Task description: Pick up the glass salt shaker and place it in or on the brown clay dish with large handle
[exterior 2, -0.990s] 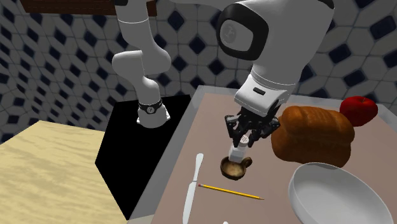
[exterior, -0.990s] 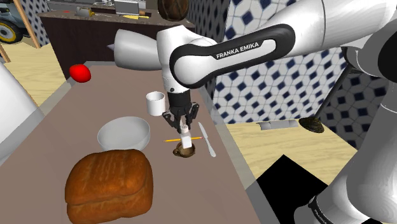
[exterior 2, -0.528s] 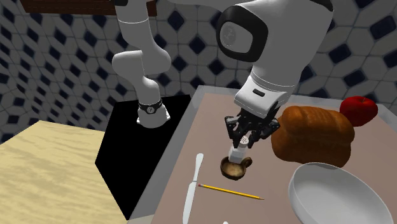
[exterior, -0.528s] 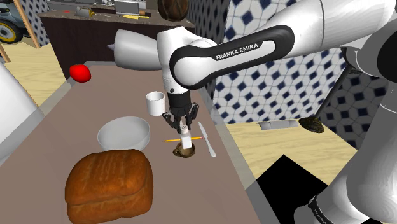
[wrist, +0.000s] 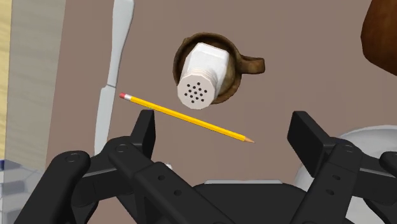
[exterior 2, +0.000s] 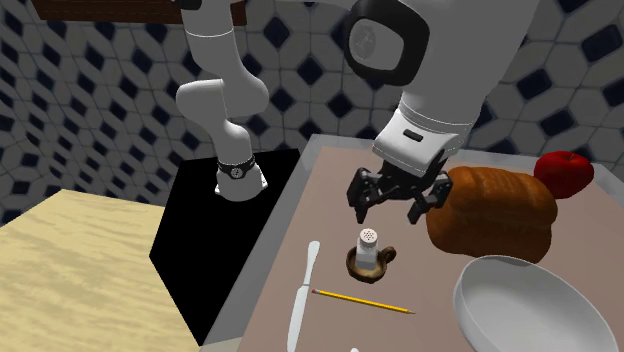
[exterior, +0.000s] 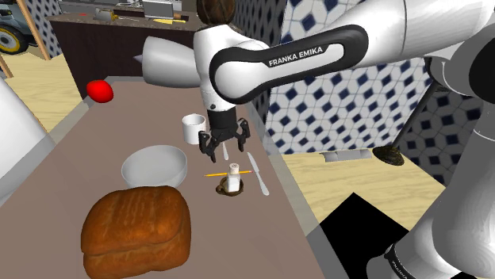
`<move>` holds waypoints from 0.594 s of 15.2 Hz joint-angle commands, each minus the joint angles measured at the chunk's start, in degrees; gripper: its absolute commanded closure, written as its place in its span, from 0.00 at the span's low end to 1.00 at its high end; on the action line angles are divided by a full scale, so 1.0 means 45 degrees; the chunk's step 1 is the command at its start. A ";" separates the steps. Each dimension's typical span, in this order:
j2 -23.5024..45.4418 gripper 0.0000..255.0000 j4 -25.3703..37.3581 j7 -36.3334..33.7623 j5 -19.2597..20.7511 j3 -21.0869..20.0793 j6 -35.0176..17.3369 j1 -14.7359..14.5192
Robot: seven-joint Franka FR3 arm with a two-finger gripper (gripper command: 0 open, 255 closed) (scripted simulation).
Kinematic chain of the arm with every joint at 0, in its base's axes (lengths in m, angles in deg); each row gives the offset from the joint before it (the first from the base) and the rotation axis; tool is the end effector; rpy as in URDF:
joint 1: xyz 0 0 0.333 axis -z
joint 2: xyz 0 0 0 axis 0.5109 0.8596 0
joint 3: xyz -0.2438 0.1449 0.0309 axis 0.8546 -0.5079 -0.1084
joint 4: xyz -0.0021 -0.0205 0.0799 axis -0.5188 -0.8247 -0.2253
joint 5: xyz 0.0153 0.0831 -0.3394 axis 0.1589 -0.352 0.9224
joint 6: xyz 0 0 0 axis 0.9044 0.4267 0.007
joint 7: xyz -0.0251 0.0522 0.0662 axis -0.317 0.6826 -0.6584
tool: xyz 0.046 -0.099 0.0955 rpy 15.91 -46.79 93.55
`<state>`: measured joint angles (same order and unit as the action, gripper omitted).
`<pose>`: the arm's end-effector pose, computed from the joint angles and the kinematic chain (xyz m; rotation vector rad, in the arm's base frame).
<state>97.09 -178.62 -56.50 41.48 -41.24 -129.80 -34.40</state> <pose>0.4795 0.2672 0.3817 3.0325 -0.2046 -0.1873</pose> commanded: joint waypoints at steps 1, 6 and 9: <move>-0.0099 0.00 0.0664 0.0036 -0.0070 -0.0037 0.0758 -0.0028; -0.0081 0.00 0.1023 0.0039 -0.0071 -0.0048 0.1100 -0.0052; -0.0081 0.00 0.1023 0.0039 -0.0071 -0.0048 0.1100 -0.0052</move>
<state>96.75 -174.01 -56.33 41.17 -41.46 -124.87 -34.64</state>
